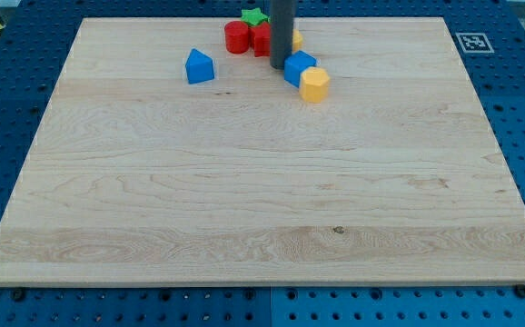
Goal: Point your arm at the yellow hexagon
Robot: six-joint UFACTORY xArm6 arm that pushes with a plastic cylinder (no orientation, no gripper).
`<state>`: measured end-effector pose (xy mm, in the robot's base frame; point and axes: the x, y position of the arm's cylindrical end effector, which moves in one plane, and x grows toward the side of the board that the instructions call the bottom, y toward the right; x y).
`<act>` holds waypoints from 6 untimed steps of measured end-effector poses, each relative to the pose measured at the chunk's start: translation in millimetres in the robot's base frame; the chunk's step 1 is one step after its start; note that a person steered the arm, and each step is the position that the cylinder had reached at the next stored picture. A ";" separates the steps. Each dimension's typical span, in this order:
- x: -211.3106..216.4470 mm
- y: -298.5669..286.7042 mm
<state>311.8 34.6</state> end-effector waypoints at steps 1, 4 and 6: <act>41.2 26.3; 45.1 13.3; 40.0 106.3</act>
